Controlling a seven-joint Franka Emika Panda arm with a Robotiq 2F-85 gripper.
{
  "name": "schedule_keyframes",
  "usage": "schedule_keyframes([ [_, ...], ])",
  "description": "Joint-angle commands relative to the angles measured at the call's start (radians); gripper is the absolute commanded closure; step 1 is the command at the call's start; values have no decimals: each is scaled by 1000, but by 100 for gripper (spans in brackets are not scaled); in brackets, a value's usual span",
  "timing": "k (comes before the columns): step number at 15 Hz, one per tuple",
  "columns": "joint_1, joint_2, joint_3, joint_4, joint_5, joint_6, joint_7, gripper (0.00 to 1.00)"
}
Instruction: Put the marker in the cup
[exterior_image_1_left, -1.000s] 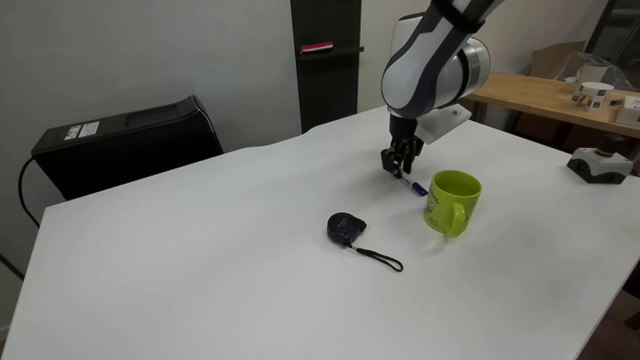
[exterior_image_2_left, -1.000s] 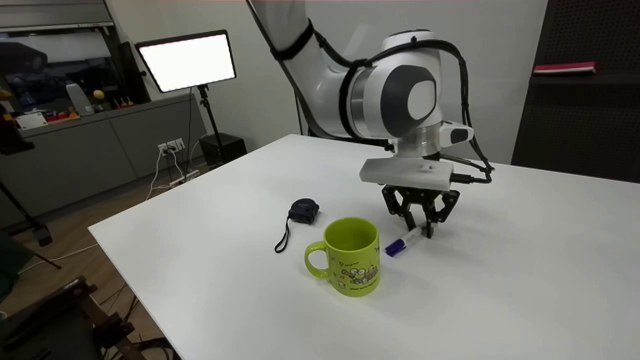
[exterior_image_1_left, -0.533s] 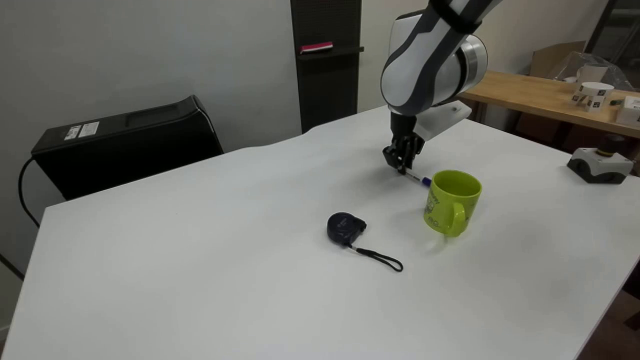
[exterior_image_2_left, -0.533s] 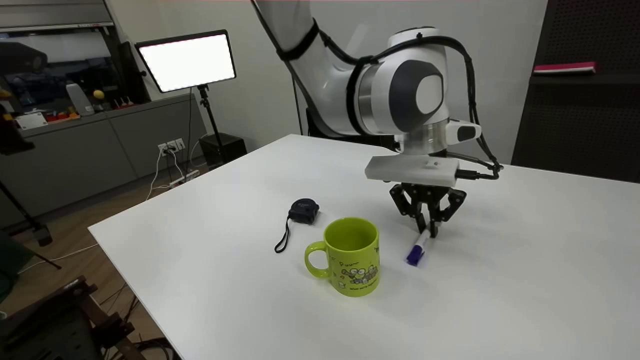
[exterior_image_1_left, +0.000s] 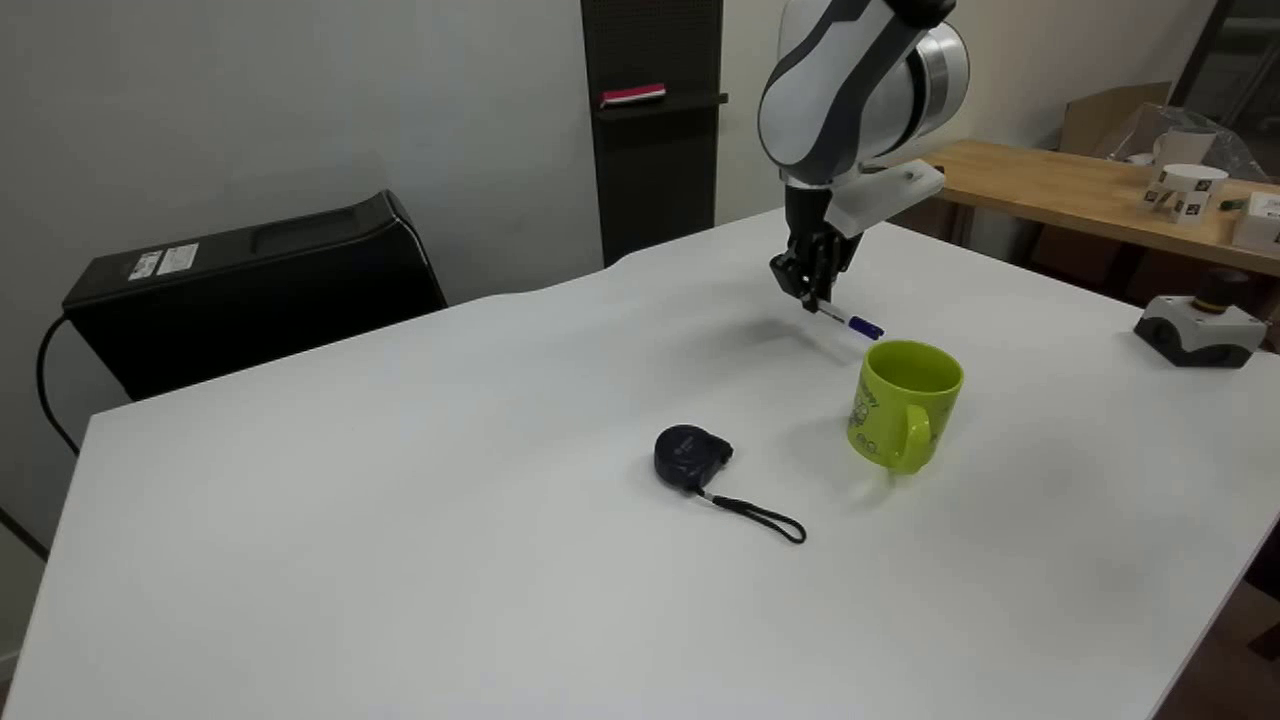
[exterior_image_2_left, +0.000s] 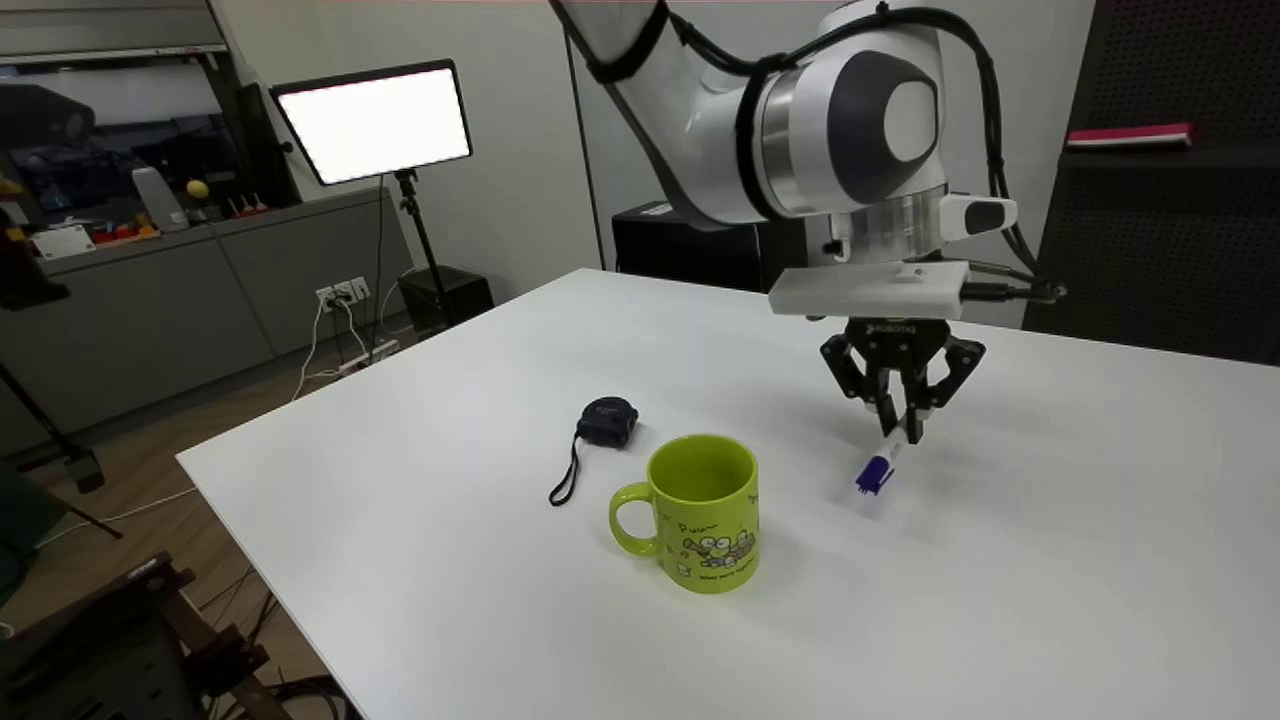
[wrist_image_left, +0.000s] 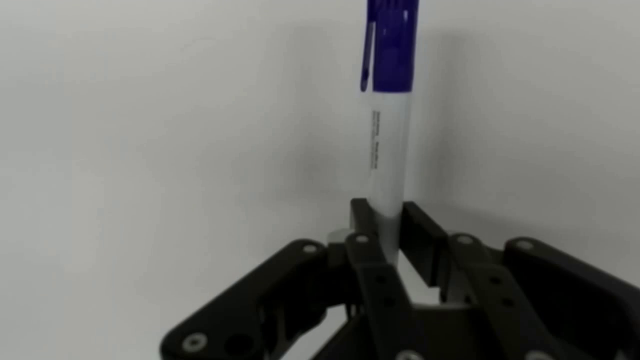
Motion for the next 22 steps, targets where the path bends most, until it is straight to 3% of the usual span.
schedule_keyframes([
  [1,12,-12,-23,41,-33,-42,72,95],
  [8,75,-175,-55,-112,-97,100,144,95],
  [13,204,-316,-186,-317,-219,373,308,95],
  [16,344,-380,-342,-445,-301,524,425,95],
  [22,774,-400,-808,-651,-387,744,618,95],
])
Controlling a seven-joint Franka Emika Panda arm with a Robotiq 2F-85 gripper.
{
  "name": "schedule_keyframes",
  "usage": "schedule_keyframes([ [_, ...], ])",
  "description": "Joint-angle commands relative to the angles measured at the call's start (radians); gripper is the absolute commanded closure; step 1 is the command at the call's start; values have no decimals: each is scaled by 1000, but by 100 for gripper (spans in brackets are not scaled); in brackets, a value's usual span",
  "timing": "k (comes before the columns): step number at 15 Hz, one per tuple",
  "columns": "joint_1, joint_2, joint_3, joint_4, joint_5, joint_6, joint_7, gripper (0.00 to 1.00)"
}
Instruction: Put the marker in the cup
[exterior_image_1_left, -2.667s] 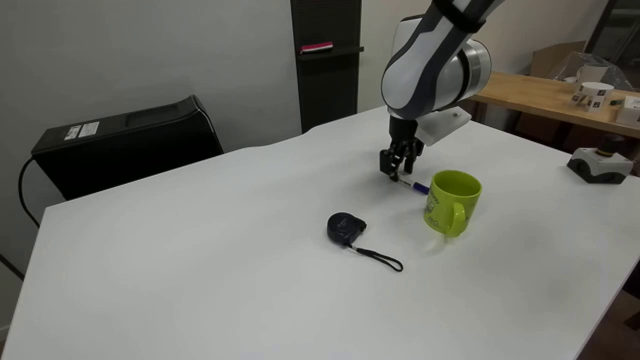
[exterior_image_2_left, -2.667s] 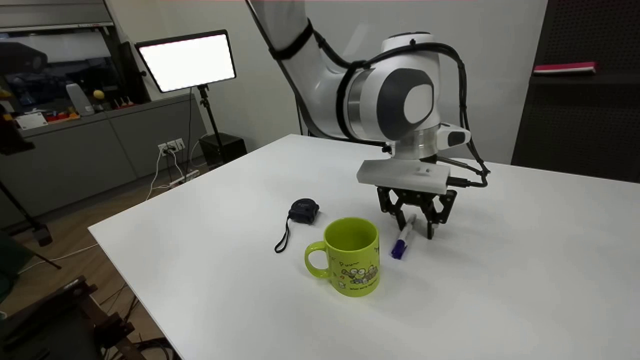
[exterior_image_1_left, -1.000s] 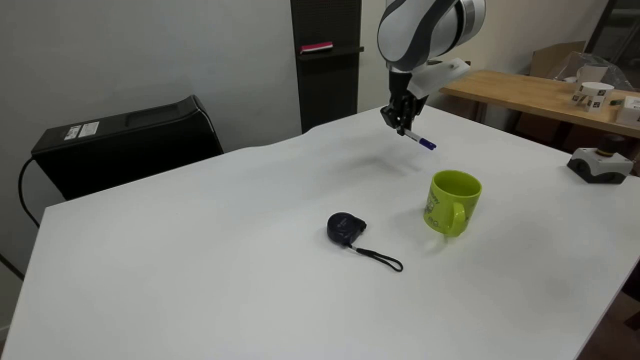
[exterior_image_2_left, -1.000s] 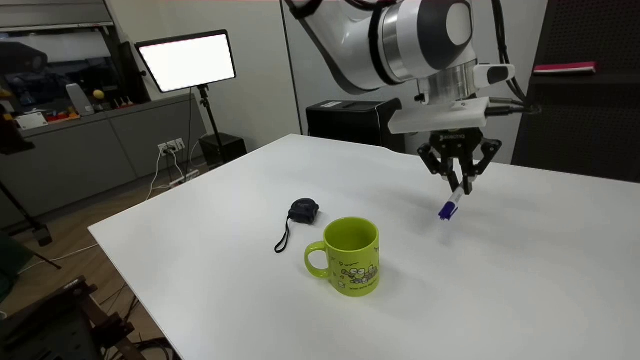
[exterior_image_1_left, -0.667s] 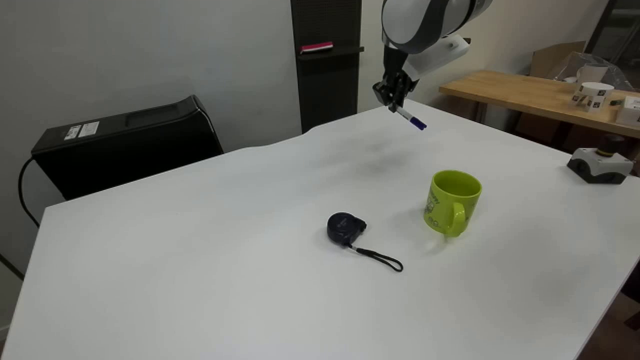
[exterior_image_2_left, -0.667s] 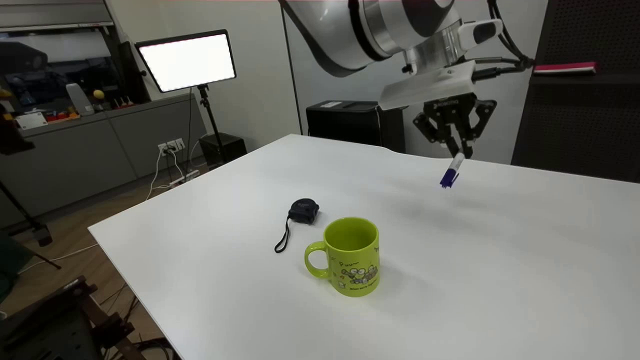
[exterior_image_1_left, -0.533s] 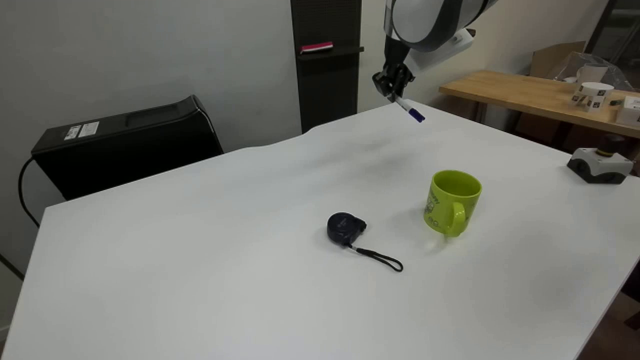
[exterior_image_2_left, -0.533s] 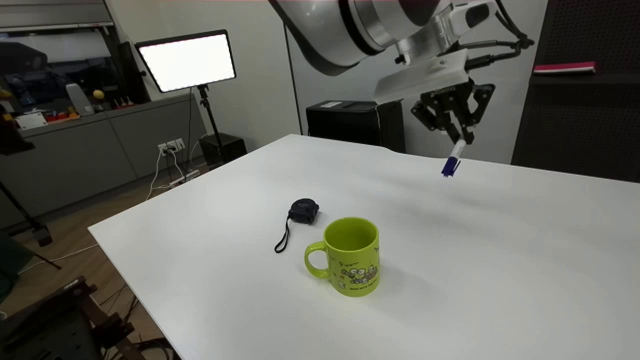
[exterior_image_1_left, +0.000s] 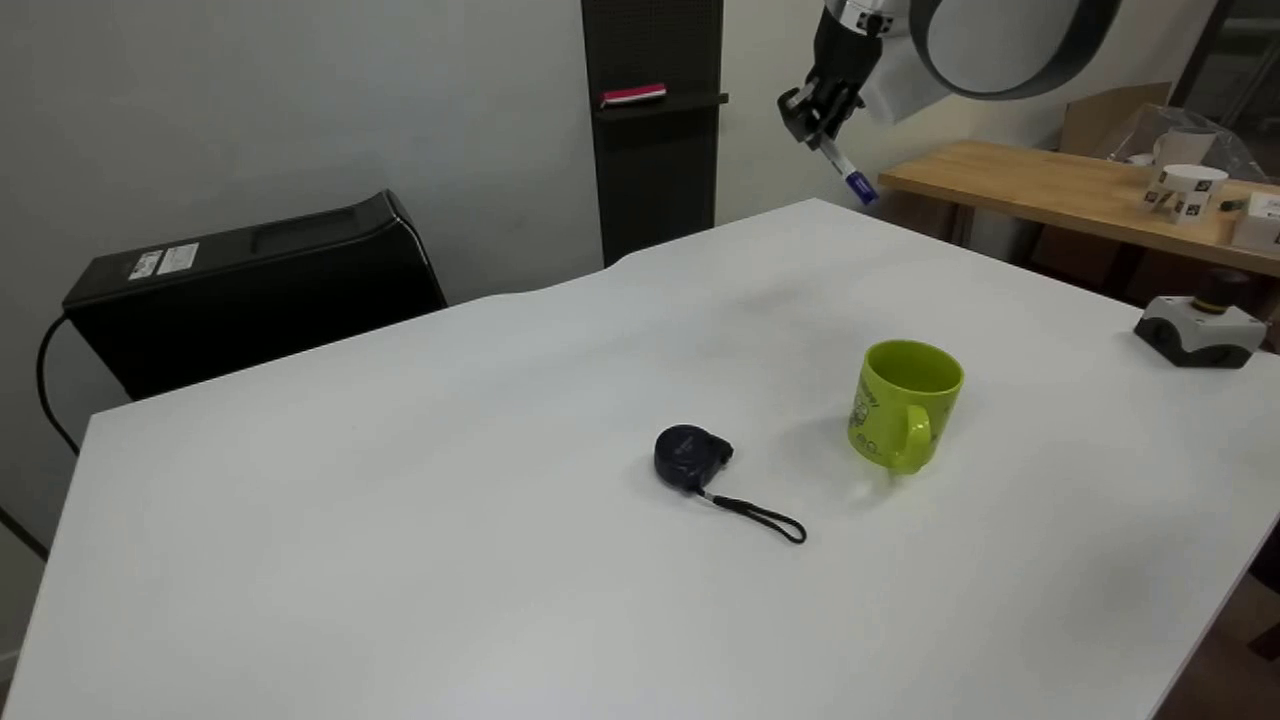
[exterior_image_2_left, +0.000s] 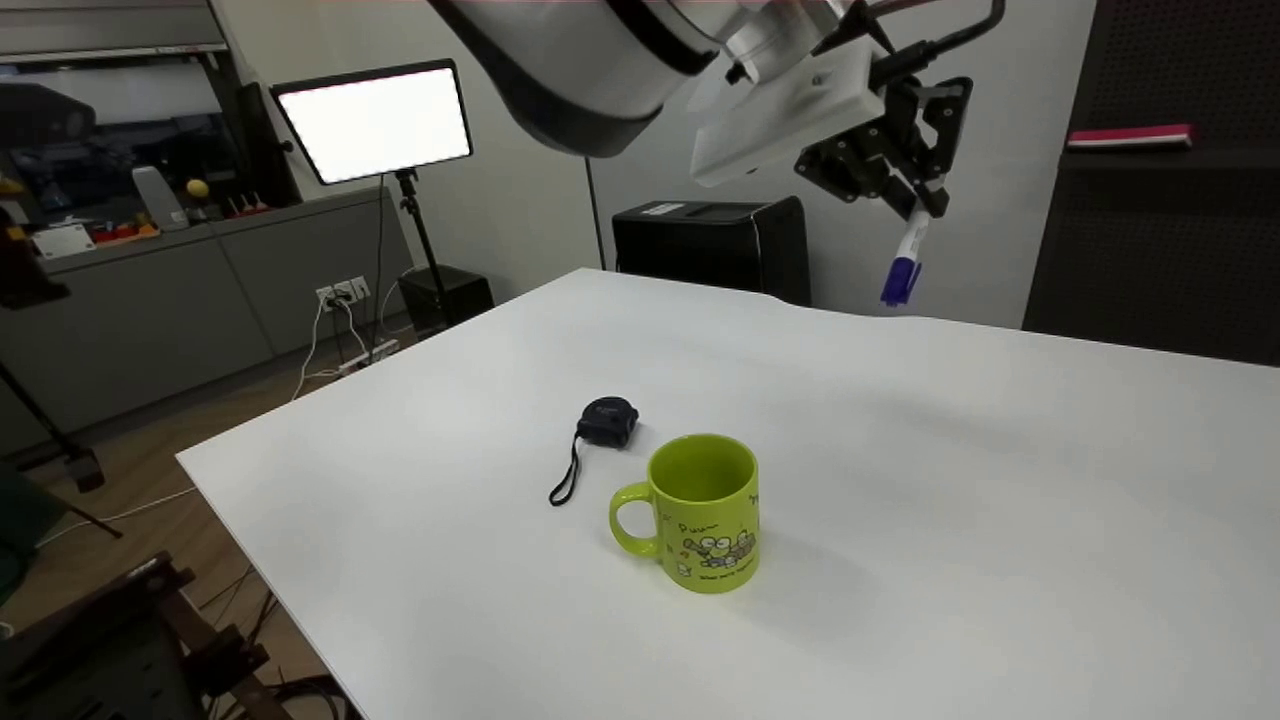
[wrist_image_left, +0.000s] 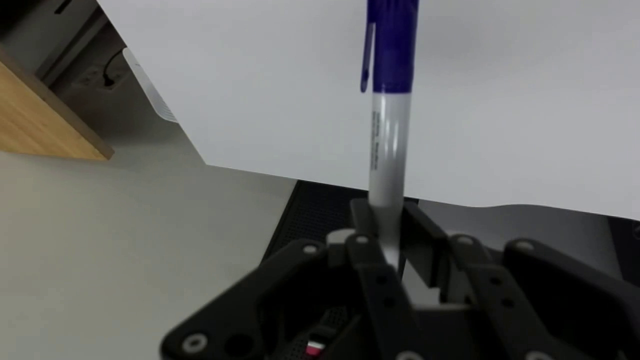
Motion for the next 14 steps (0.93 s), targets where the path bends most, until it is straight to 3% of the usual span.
schedule_keyframes([
  [1,269,-11,-275,-140,-15,108,107,95],
  [4,492,31,-478,-252,39,185,125,95],
  [7,668,63,-598,-369,101,235,130,95],
  [8,713,64,-587,-418,272,248,-9,95],
  [10,793,69,-579,-488,435,266,-92,95],
  [14,918,92,-538,-575,669,283,-194,95],
])
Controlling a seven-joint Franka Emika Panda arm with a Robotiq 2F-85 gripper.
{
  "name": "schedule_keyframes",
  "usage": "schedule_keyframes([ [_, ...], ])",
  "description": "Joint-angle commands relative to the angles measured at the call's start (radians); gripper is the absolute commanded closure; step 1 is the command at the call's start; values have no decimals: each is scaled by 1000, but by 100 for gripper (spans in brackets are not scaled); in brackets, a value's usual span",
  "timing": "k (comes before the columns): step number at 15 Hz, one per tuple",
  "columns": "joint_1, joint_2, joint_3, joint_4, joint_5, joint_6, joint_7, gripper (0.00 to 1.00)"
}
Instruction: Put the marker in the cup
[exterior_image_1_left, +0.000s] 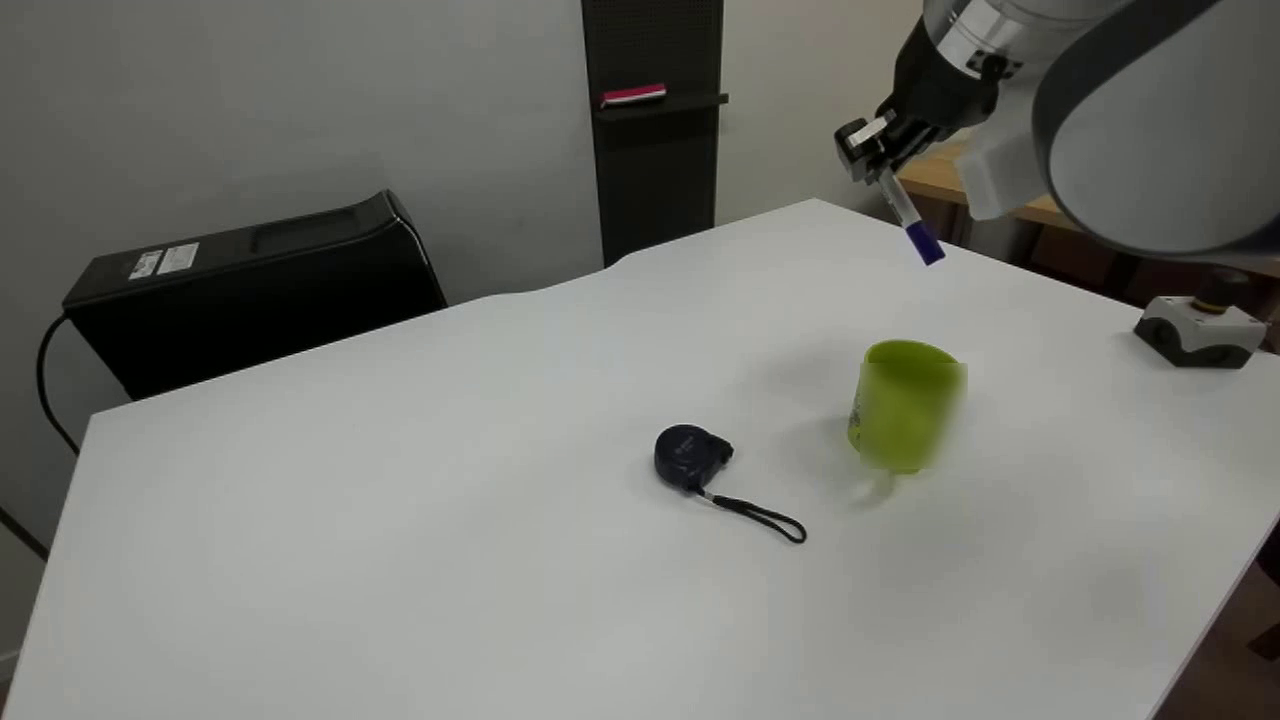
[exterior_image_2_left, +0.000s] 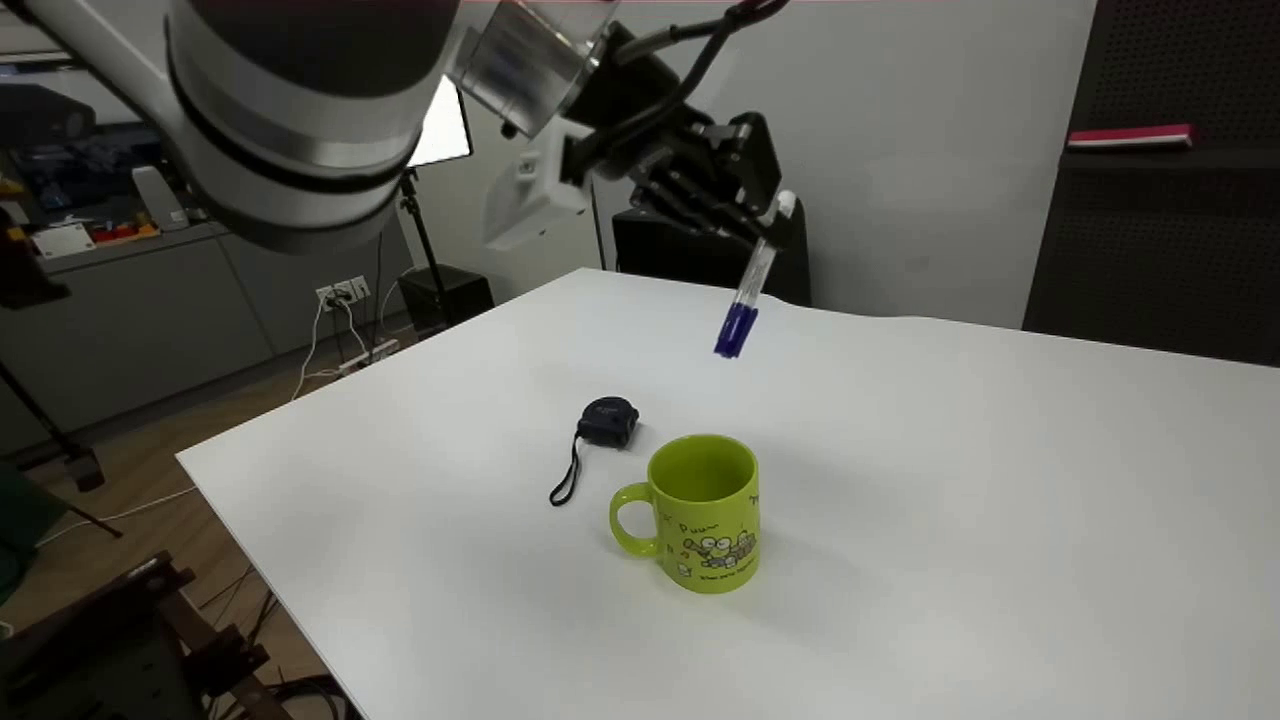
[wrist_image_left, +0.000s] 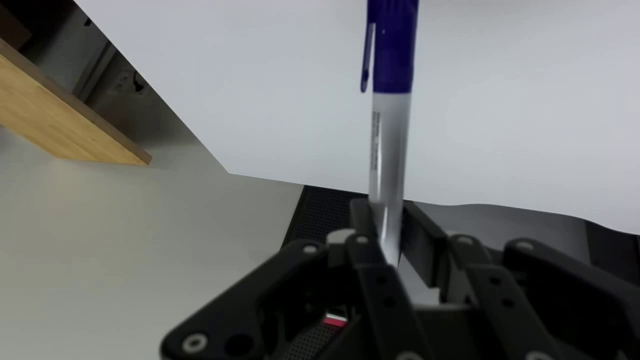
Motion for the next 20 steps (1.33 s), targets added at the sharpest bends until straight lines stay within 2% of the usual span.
schedule_keyframes([
  [1,94,27,16,-64,156,28,-68,95],
  [3,116,42,40,-77,213,28,-85,95],
  [5,106,36,78,-80,244,42,-93,95],
  [9,25,4,162,-67,256,75,-111,95],
  [10,32,7,159,-54,262,49,-116,95],
  [17,-61,14,210,-5,268,48,-131,95],
  [20,-126,1,256,15,257,48,-134,95],
])
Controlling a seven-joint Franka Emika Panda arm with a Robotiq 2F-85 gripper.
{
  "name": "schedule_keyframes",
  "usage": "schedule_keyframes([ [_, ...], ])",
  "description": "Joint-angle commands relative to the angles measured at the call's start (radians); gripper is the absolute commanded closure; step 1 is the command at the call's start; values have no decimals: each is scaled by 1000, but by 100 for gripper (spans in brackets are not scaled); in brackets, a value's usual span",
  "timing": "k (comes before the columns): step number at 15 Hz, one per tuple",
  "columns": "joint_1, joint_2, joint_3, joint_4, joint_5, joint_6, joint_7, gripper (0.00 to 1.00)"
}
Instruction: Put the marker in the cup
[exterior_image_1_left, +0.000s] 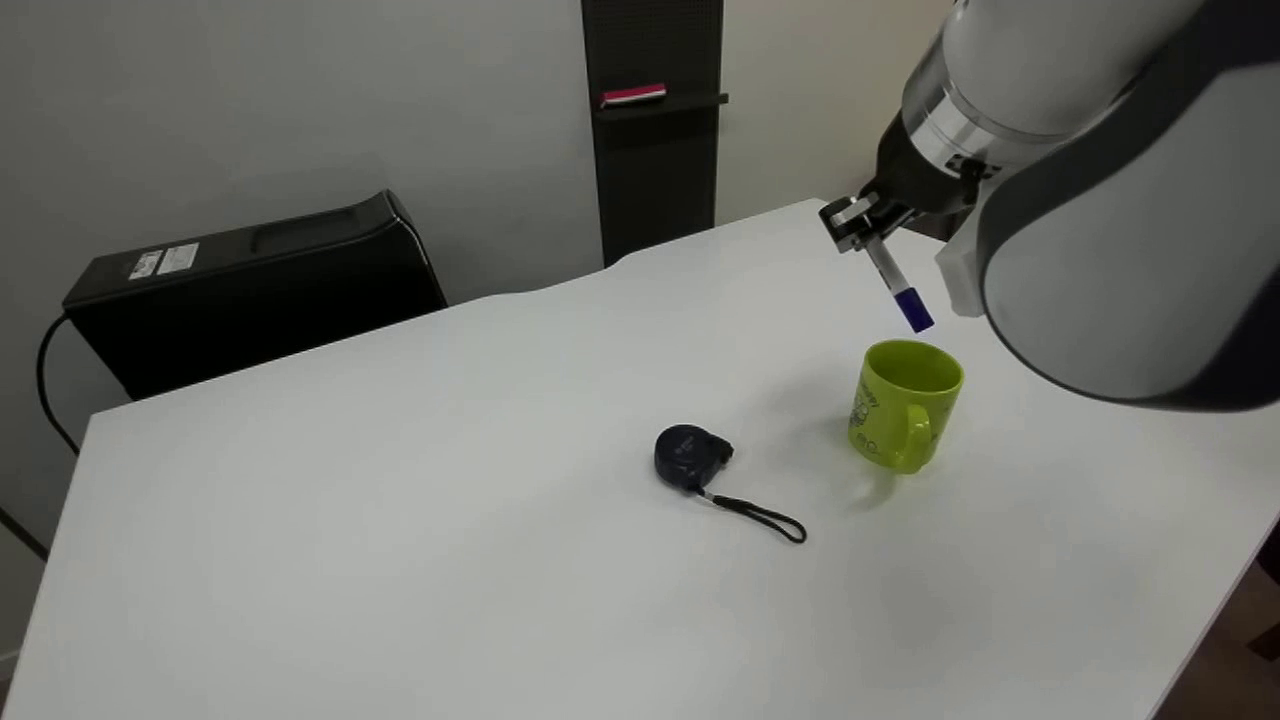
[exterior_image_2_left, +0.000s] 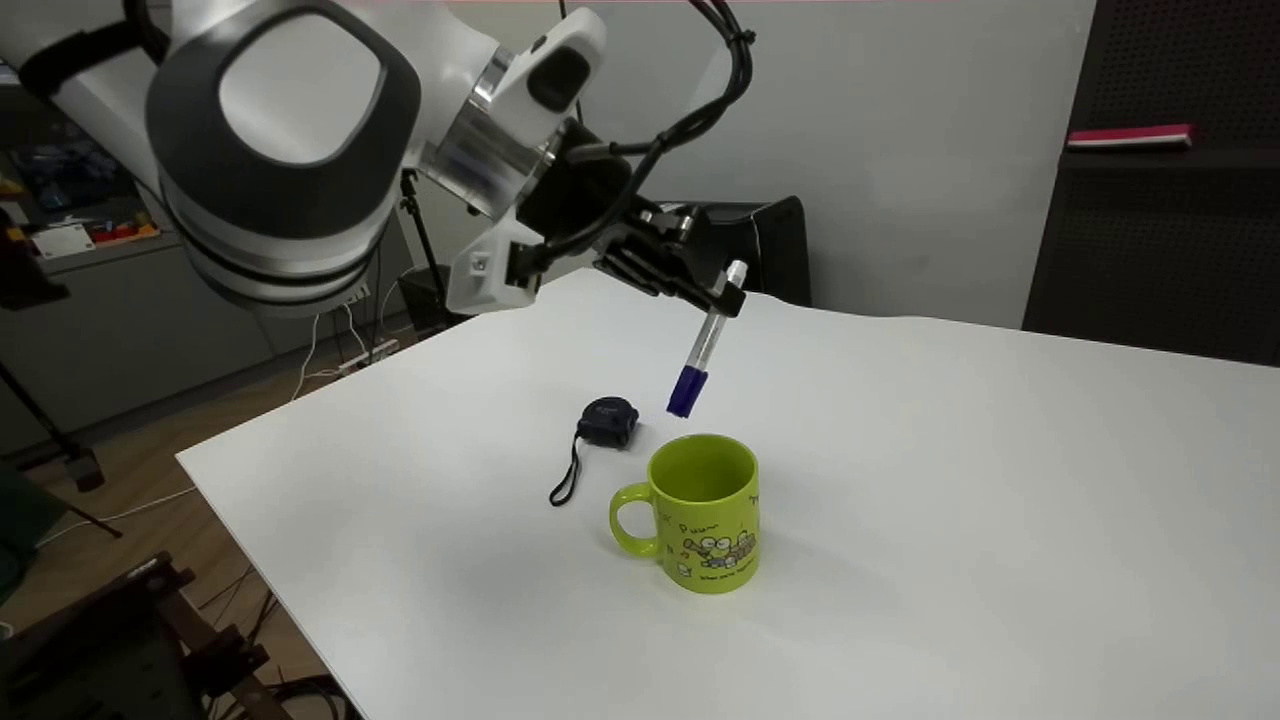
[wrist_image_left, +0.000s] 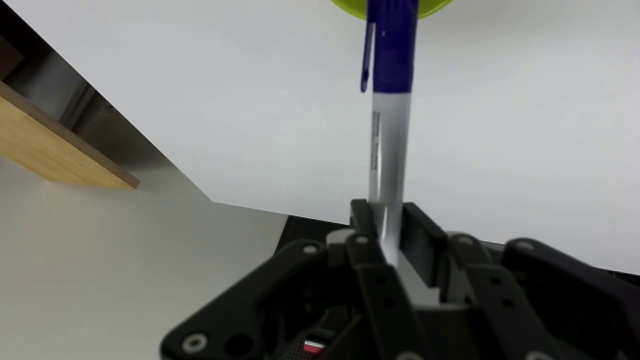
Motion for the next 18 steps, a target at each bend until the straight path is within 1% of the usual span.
schedule_keyframes([
  [1,-90,-37,65,33,10,0,-40,95],
  [5,-174,-34,138,48,13,0,-51,95],
  [8,-217,-26,175,54,21,0,-60,95],
  [11,-231,-15,190,59,41,0,-66,95],
  [16,-211,11,186,66,96,0,-62,95],
  [18,-216,10,197,63,108,0,-61,95],
])
